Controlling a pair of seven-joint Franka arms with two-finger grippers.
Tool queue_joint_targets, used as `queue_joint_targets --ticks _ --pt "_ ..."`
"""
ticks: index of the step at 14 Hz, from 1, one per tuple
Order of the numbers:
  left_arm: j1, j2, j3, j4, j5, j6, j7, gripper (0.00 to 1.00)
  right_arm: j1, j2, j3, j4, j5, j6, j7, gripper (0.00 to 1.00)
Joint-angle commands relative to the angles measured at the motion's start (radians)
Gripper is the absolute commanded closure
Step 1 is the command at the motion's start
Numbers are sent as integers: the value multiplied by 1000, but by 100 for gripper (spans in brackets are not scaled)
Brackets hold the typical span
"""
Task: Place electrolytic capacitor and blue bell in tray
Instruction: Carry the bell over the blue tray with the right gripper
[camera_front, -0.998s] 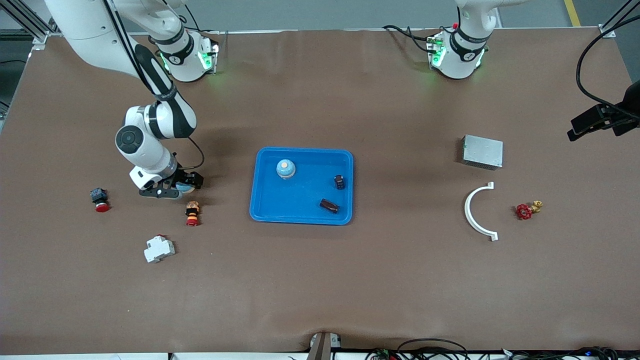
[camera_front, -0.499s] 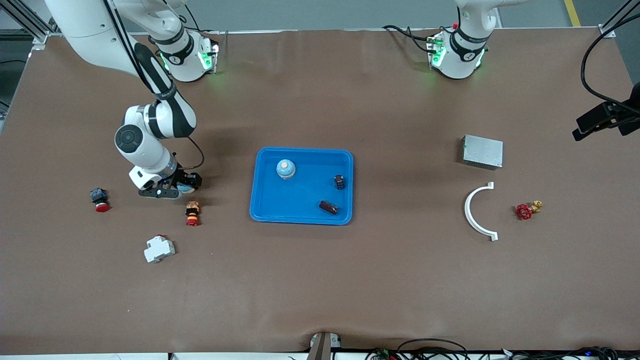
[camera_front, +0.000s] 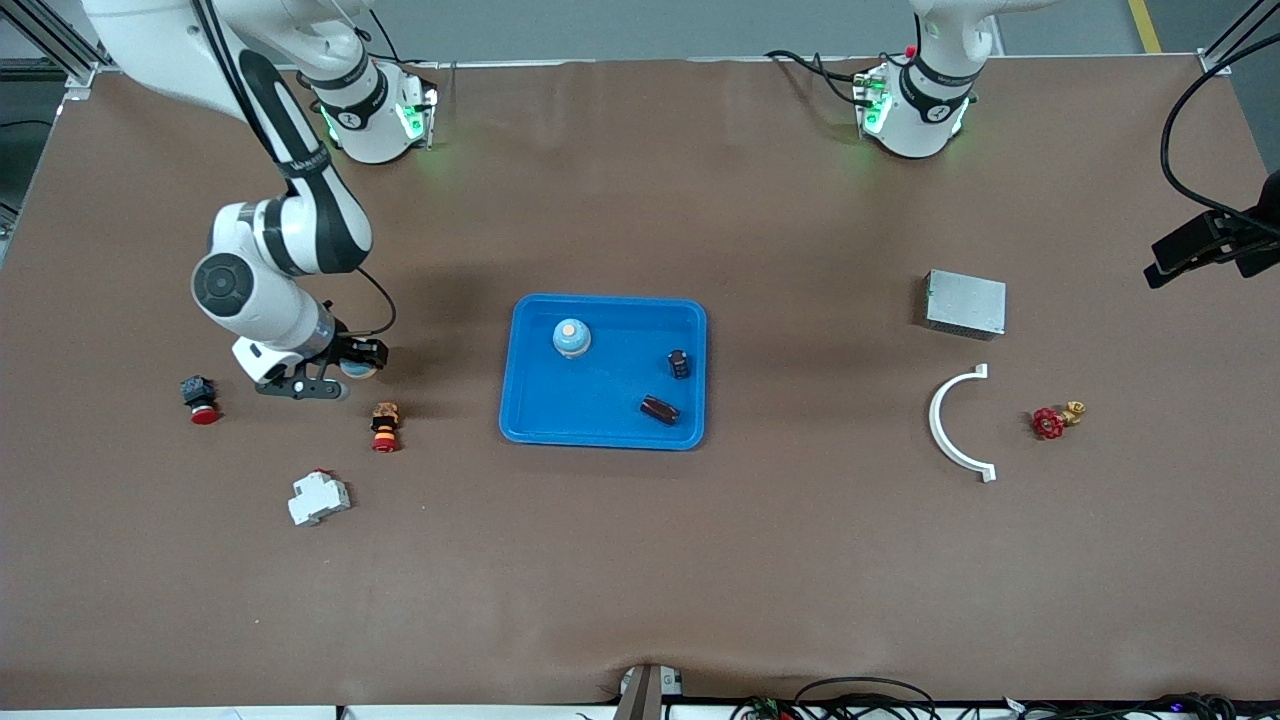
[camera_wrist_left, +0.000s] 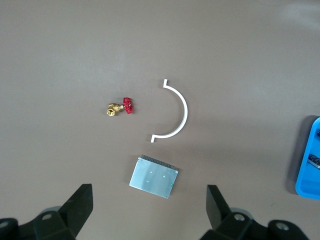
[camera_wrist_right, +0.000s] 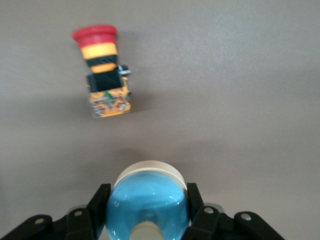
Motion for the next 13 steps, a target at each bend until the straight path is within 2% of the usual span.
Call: queue_joint_targets --ticks 1,3,6,13 --pt "-1 0 -1 13 -14 1 -8 0 48 -60 1 12 99 -56 26 100" --pt "2 2 1 13 -14 3 -8 0 77 -59 2 40 121 -75 81 100" --pt "2 2 1 11 -13 1 -8 0 180 -44 1 95 119 -72 260 100" --pt "2 2 1 11 -14 1 -6 0 342 103 -1 299 117 -75 590 100"
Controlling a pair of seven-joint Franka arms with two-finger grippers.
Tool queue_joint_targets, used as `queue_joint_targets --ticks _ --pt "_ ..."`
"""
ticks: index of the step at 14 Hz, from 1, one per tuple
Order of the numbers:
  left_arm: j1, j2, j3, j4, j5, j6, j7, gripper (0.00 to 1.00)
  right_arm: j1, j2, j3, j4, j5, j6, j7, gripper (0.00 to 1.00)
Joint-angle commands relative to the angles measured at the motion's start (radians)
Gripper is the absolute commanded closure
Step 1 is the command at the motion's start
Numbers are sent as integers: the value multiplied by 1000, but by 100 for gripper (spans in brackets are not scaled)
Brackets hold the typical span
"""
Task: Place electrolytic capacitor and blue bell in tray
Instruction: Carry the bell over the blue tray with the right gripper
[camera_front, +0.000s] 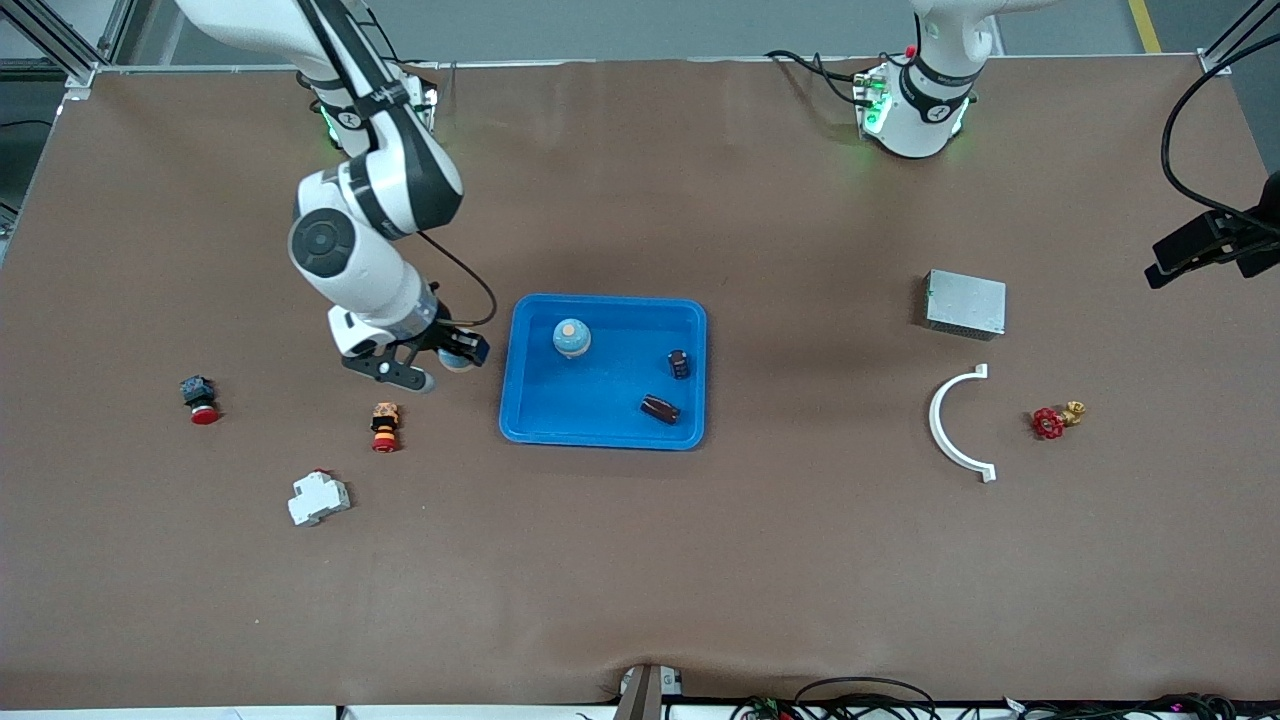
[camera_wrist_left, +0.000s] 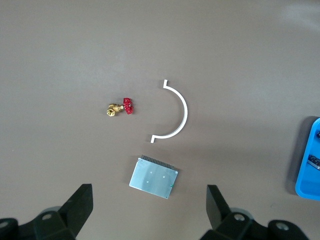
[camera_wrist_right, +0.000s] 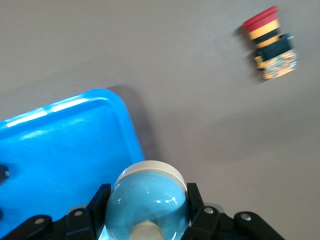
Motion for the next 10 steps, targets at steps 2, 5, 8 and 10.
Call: queue_joint_targets --ticks 2,5,8,10 --pt "2 1 2 10 -14 0 -3 0 54 115 -9 148 12 -17 119 100" --pt "-1 1 1 10 -14 -1 -6 0 83 185 -11 230 7 -17 193 100" --pt "-1 -5 -4 12 -14 -3 -2 0 111 259 -12 316 4 -17 261 100" --pt "-1 -5 -7 13 -16 -3 -2 0 123 288 -12 344 -2 -17 281 100"
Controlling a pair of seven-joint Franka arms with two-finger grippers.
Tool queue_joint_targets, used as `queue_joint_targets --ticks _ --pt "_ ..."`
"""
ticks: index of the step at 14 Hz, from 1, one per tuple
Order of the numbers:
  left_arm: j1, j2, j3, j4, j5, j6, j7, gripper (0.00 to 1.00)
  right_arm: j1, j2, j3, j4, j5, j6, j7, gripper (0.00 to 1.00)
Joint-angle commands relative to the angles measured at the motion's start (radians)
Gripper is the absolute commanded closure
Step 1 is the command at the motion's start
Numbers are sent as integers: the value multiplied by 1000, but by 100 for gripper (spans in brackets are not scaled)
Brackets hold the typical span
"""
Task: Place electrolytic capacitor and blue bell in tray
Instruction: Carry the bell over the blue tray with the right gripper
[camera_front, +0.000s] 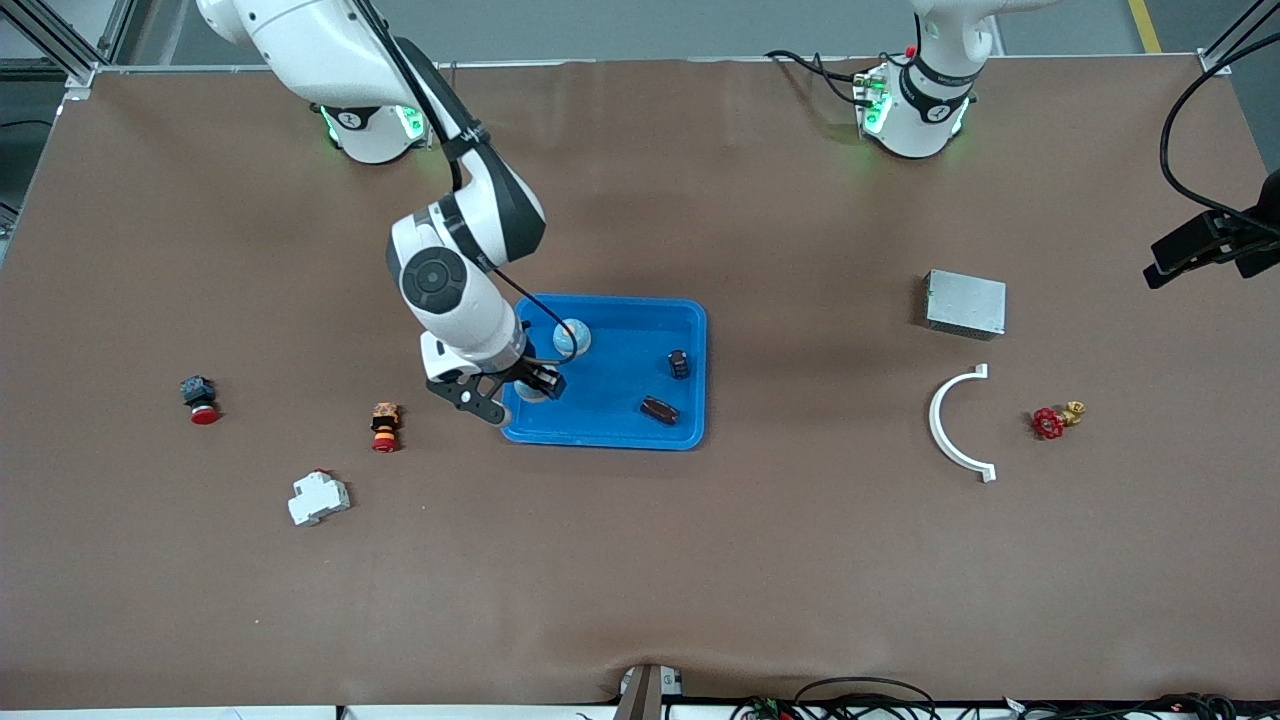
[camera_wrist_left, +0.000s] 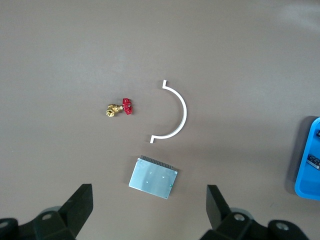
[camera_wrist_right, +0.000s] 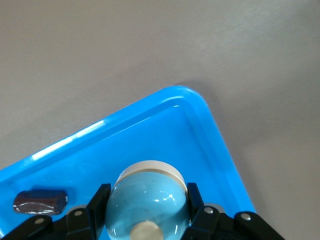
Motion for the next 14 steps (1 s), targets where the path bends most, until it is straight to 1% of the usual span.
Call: queue_joint_targets --ticks 1,2,5,6,14 --pt "0 -5 -4 10 -16 -3 -2 0 29 59 -14 73 -3 -17 53 100" --pt "0 -4 -4 10 -16 -3 -2 0 38 77 -15 83 -8 -17 73 100" --pt "-1 -4 -4 9 -16 -3 -3 0 61 123 -14 100 -74 -13 152 100" --pt "0 -5 -4 9 -16 -3 -2 0 66 134 -14 102 -83 -10 168 100" --pt "-4 -10 -4 9 -14 -10 -8 0 66 163 -14 100 -85 15 176 100"
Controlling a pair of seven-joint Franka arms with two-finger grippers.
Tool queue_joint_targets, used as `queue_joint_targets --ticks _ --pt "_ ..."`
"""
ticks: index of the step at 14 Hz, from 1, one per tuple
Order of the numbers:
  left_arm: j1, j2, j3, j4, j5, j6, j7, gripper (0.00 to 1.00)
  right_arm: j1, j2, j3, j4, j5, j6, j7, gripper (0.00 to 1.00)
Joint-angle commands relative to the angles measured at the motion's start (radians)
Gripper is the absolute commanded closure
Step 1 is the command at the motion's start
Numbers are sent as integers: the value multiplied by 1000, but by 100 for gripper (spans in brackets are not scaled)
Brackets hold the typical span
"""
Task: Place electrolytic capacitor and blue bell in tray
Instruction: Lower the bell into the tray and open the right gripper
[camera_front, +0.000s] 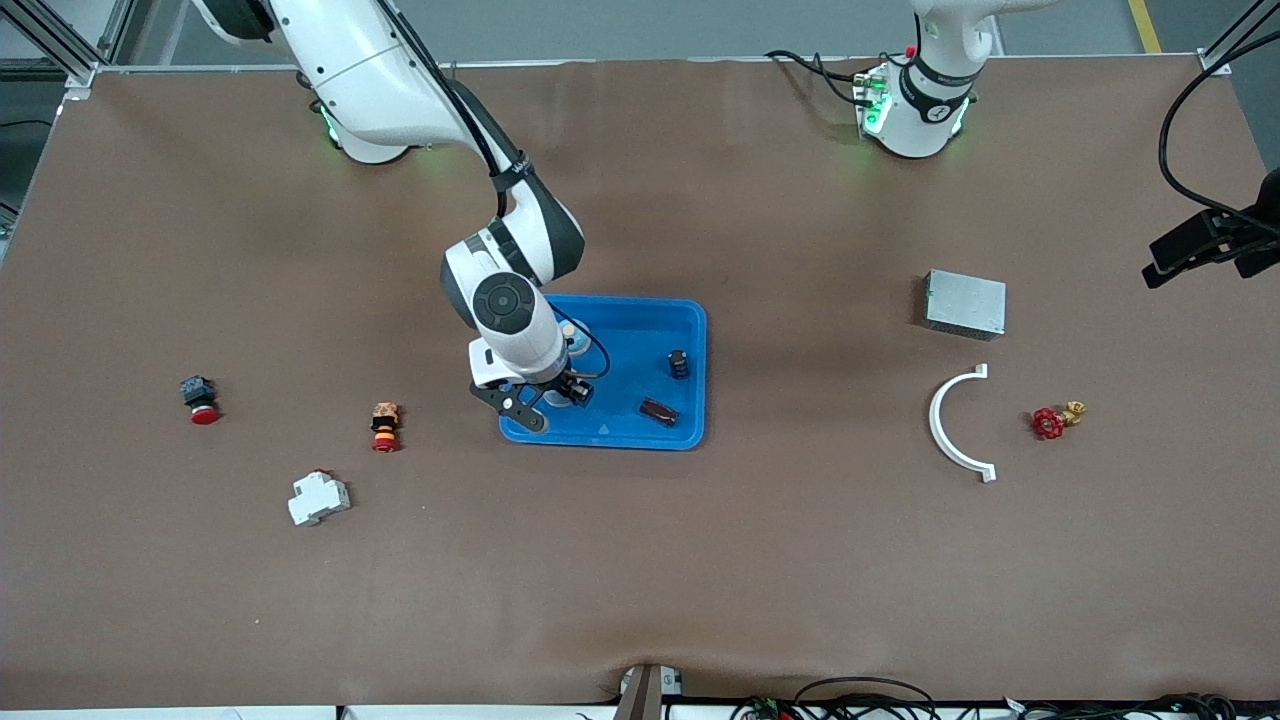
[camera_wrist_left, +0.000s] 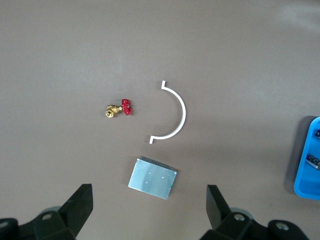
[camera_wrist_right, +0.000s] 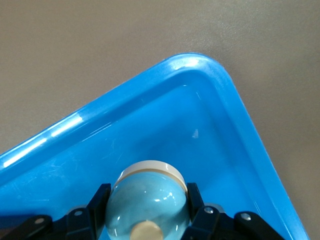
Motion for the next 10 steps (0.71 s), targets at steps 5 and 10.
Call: queue_joint_targets --ticks 5,10 --pt "0 -8 -1 6 -11 -10 -5 0 11 48 -9 27 -19 25 29 100" --pt "-7 2 -1 6 -7 -9 -9 0 11 71 -9 26 -23 62 29 100"
